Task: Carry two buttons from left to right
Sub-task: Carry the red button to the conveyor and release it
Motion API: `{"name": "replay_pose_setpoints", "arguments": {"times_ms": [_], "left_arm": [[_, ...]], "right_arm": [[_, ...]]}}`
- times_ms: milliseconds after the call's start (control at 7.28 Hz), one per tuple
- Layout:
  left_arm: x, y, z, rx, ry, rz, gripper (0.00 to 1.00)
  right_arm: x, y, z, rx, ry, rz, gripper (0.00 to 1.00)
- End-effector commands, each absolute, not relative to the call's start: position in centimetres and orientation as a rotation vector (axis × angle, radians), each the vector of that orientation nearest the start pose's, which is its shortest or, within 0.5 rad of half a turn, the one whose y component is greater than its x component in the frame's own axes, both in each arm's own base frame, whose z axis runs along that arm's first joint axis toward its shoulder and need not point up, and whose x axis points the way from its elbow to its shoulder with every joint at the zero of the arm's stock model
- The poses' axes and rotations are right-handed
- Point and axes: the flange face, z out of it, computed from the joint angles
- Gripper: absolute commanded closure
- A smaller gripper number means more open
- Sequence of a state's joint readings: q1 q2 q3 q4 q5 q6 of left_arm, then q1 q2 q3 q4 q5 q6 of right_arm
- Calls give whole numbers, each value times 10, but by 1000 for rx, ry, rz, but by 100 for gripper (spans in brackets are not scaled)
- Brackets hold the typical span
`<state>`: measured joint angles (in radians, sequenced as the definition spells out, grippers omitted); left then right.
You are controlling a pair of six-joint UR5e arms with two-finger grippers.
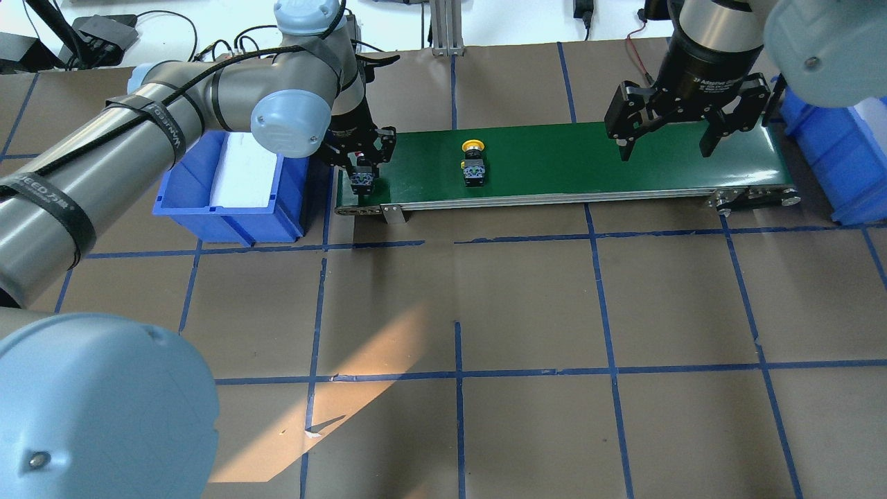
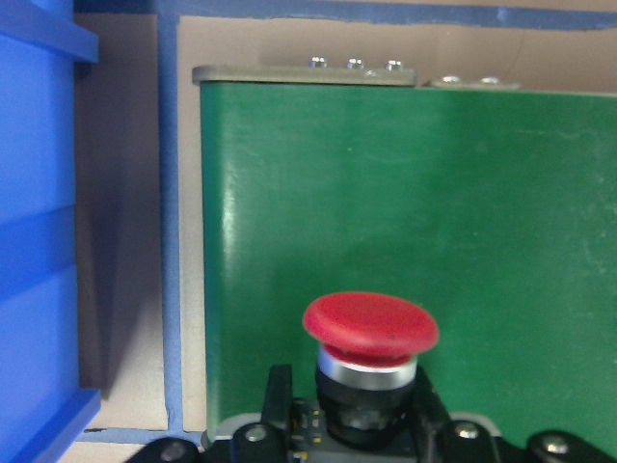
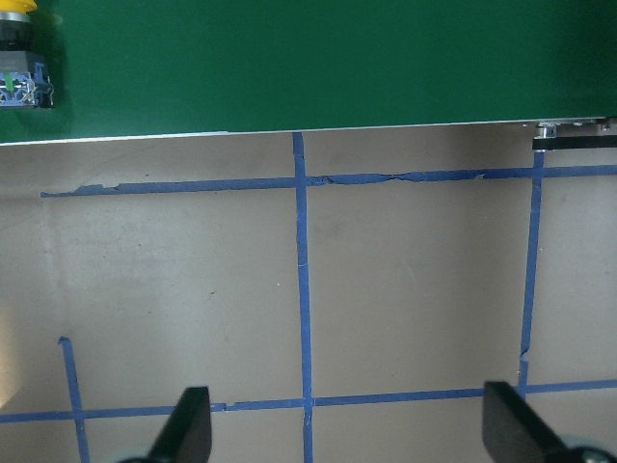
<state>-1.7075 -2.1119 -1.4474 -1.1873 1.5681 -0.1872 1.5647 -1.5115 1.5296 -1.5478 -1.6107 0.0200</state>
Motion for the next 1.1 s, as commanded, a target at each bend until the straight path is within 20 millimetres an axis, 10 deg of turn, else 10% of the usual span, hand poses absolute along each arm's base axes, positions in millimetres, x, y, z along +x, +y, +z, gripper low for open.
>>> {"name": "replay_pose_setpoints", "arguments": {"times_ms": [0, 412, 549, 961], "left_arm": [[-222, -652, 259, -84, 3135, 64, 80], [-226, -658, 249, -96, 3135, 72, 55], [-227, -657, 254, -96, 3132, 59, 10], [-226, -636, 307, -77, 3131, 27, 0]], "right_arm": [[126, -514, 476, 40, 3181, 65, 0], [126, -513, 476, 40, 3181, 65, 0], [126, -513, 476, 40, 3181, 65, 0], [126, -513, 476, 40, 3181, 65, 0]]}}
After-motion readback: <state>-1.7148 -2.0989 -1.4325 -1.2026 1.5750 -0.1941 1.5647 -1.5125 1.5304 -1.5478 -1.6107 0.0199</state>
